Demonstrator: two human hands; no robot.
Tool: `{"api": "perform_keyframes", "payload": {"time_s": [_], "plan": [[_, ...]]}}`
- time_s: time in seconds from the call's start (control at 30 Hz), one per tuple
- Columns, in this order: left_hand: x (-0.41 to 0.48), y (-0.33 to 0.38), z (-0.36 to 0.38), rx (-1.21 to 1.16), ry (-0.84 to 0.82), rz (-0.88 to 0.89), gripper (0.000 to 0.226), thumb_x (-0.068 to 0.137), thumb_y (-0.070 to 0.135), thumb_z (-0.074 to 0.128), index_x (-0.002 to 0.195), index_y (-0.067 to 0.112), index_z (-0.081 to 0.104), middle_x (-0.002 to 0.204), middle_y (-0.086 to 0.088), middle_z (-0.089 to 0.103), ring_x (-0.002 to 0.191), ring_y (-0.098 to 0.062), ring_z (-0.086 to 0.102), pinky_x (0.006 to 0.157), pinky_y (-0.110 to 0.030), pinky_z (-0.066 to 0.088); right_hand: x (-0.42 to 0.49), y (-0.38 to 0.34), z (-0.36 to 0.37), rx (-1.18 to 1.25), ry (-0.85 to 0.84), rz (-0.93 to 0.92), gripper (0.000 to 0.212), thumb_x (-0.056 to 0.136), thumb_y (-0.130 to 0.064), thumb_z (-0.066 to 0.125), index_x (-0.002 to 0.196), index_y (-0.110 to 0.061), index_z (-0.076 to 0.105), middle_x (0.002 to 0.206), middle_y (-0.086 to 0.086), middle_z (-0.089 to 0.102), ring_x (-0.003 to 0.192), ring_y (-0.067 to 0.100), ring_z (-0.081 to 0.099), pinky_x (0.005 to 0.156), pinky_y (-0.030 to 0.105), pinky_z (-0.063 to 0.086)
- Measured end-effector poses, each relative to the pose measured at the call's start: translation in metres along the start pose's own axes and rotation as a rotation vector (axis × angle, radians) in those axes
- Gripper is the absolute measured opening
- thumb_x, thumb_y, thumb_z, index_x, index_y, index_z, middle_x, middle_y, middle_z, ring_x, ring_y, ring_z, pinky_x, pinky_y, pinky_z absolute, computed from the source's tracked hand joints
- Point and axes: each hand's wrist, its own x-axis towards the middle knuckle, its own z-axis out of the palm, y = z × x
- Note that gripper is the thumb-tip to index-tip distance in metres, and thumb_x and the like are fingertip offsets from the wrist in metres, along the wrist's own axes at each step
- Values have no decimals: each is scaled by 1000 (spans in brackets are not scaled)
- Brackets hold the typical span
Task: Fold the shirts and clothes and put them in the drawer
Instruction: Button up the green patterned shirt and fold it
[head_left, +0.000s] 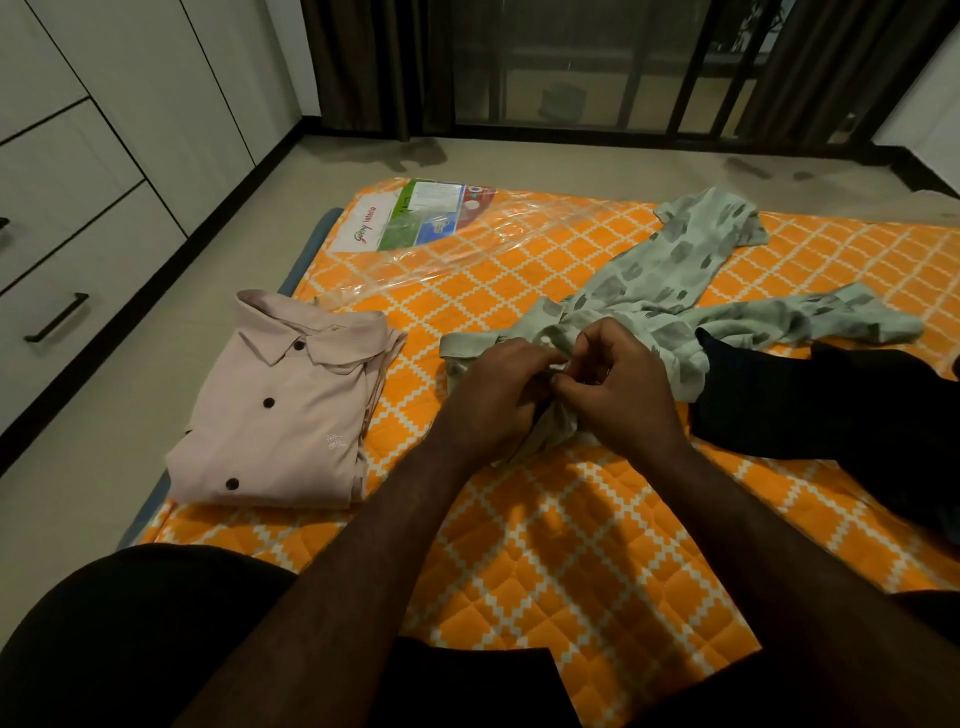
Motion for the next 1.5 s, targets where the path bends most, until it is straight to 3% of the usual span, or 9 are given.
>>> {"api": "perform_keyframes", "payload": {"time_s": [0.1, 0.23, 0.43, 0.6, 0.87, 1.07, 1.23, 1.37, 1.5], "plan": [[-1, -3, 4, 42, 46, -62, 25, 87, 16, 59, 106, 10, 73, 96, -6, 67, 91, -22, 60, 77, -37, 49, -1, -2, 1, -10, 6, -4, 24, 77, -2, 78, 85, -12, 58, 75, 1, 65, 70, 14, 61, 62, 25, 51], [-2, -3, 8, 82, 114, -104, 15, 86, 21, 59, 87, 8, 67, 84, -7, 63, 80, -24, 56, 69, -46, 47, -2, -2, 3, -9, 4, -15, 20, 79, -2, 77, 86, -11, 60, 76, 0, 64, 72, 14, 60, 62, 26, 50], [-3, -4, 7, 46, 152, -103, 15, 87, 22, 61, 89, 9, 67, 84, -6, 65, 80, -24, 59, 70, -48, 49, -2, 2, 6, -3, -55, 61, 19, 85, -11, 75, 100, -18, 67, 78, -10, 67, 71, 1, 63, 61, 16, 47], [-3, -2, 6, 11, 222, -141, 8, 84, 18, 68, 89, 12, 69, 83, -1, 68, 79, -17, 61, 70, -41, 50, -3, 3, 5, 22, -100, 114, 19, 89, -11, 72, 104, -21, 66, 84, -5, 71, 75, 8, 68, 65, 30, 55], [-1, 1, 8, -63, 261, -199, 6, 84, 11, 72, 88, 14, 68, 81, 7, 66, 73, -8, 57, 64, -18, 42, -1, -1, 2, 91, -140, 169, 23, 90, -10, 70, 107, -18, 58, 84, 1, 70, 73, 19, 67, 62, 37, 54], [-3, 1, 6, -98, 269, -163, 8, 86, 14, 69, 95, 15, 68, 86, 5, 69, 77, -10, 63, 66, -23, 49, -1, -6, -1, 283, -190, 261, 23, 88, -14, 66, 110, -20, 71, 85, 11, 72, 80, 31, 72, 70, 46, 60], [-5, 4, 2, -67, 265, -111, 11, 88, 7, 65, 96, 14, 67, 82, 2, 67, 72, -11, 60, 61, -28, 45, 1, -12, -6, 507, -214, 412, 22, 98, 0, 53, 103, -3, 74, 78, 11, 70, 68, 19, 67, 54, 25, 53], [-6, 6, 3, -39, 263, -42, 18, 85, 9, 60, 101, 12, 68, 97, -3, 63, 86, -14, 59, 69, -28, 48, 2, -10, -6, 583, -245, 482, 16, 102, -9, 58, 98, -4, 72, 83, 15, 69, 70, 19, 67, 63, 27, 59], [-5, 1, 7, -63, 359, -97, 14, 87, 8, 70, 100, 13, 72, 108, -6, 47, 96, -6, 50, 76, -18, 47, 3, -7, -7, 573, -257, 474, 16, 103, -12, 58, 105, -1, 70, 88, 14, 70, 74, 19, 68, 67, 28, 59]]}}
